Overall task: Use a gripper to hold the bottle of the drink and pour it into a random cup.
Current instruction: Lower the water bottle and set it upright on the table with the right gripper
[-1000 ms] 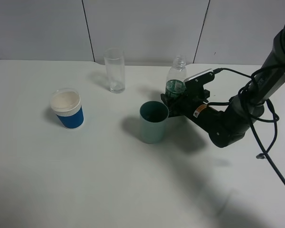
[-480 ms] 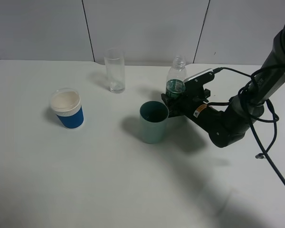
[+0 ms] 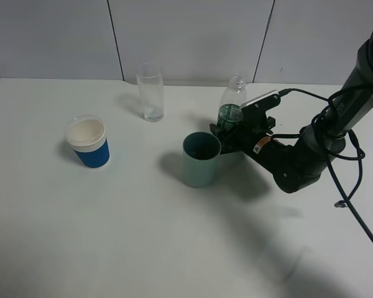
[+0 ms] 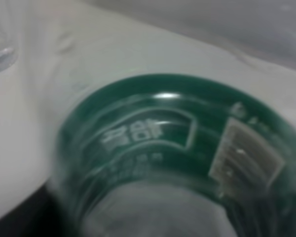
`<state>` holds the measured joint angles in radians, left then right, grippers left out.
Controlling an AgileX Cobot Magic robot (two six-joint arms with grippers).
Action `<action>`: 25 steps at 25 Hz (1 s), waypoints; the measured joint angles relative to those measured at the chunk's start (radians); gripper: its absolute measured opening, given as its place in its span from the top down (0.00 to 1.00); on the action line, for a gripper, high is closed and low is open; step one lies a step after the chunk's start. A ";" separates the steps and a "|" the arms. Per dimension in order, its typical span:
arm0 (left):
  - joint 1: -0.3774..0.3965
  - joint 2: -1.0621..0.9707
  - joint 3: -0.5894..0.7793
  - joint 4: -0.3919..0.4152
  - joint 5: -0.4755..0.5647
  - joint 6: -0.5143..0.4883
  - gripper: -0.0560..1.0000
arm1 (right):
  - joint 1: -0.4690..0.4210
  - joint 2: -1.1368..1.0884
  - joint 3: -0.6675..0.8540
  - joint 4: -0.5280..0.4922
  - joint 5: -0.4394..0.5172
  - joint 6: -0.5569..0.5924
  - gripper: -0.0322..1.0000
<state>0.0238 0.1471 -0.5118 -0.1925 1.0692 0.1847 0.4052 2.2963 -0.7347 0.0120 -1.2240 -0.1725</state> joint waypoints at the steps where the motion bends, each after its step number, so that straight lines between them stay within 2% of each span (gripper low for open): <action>1: 0.000 0.000 0.000 0.000 0.000 0.000 0.01 | 0.000 0.000 0.000 0.000 0.002 0.000 0.30; 4: 0.000 0.000 0.000 0.000 0.000 0.000 0.01 | 0.000 0.000 0.000 0.000 0.002 0.013 0.20; 8: 0.000 0.000 0.000 0.000 0.000 0.000 0.01 | 0.000 0.000 0.000 0.003 0.005 0.039 0.14; 25: 0.000 0.000 0.000 0.000 0.000 0.000 0.01 | -0.001 -0.044 0.023 0.010 0.015 0.064 0.13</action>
<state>0.0238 0.1471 -0.5118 -0.1925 1.0692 0.1847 0.4042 2.2518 -0.7112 0.0222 -1.2088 -0.1083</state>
